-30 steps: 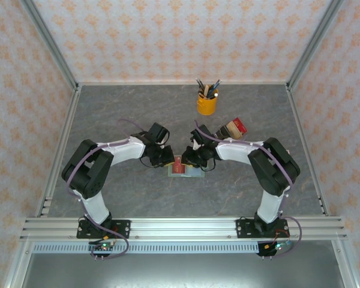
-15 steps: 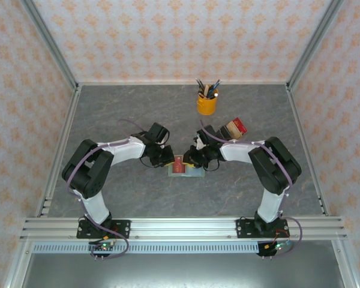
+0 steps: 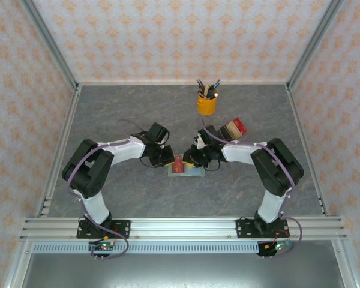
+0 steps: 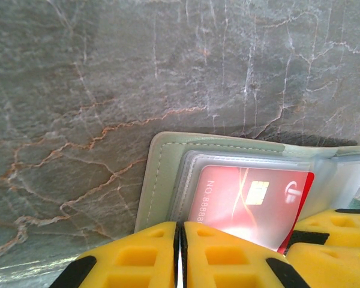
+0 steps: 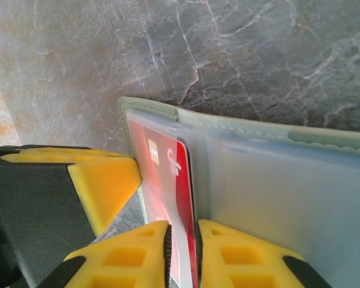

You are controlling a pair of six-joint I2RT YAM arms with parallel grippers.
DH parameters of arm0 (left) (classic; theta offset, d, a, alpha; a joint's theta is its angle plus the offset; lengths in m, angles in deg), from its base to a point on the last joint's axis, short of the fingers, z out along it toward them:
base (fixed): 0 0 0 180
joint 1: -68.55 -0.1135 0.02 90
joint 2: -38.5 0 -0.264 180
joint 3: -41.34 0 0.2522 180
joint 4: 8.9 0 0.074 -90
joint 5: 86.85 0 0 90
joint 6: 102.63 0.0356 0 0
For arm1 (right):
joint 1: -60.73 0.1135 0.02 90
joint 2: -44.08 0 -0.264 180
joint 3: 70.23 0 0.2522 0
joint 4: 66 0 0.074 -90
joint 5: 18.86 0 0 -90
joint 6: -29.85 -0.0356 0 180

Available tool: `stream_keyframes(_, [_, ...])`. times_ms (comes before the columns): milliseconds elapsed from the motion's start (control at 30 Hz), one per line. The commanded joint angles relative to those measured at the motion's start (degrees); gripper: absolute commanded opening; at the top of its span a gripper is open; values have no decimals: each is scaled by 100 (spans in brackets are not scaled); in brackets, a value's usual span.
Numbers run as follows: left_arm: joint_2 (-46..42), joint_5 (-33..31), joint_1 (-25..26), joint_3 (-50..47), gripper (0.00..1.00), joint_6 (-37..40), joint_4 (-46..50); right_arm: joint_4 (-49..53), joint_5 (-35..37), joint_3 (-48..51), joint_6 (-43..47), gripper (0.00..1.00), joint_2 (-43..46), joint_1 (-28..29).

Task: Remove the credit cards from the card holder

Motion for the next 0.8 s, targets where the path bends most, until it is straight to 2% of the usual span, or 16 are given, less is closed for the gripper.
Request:
stream_keyframes(0, [264, -279, -4, -110, 13, -2, 101, -93, -28, 8, 21, 20, 191, 13])
stream_keyframes(167, [281, -282, 0, -93, 13, -6, 96, 355, 139, -85, 219, 18, 166, 17])
stream_keyframes(300, [298, -265, 1, -67, 13, 7, 105, 230, -32, -91, 239, 11, 139, 13])
stream_keyframes(567, [307, -212, 0, -69, 13, 16, 88, -81, -214, -101, 187, 6, 20, 18])
stream_keyframes(767, [241, -229, -32, -33, 15, 47, 173, 182, 71, -164, 337, 0, 79, -11])
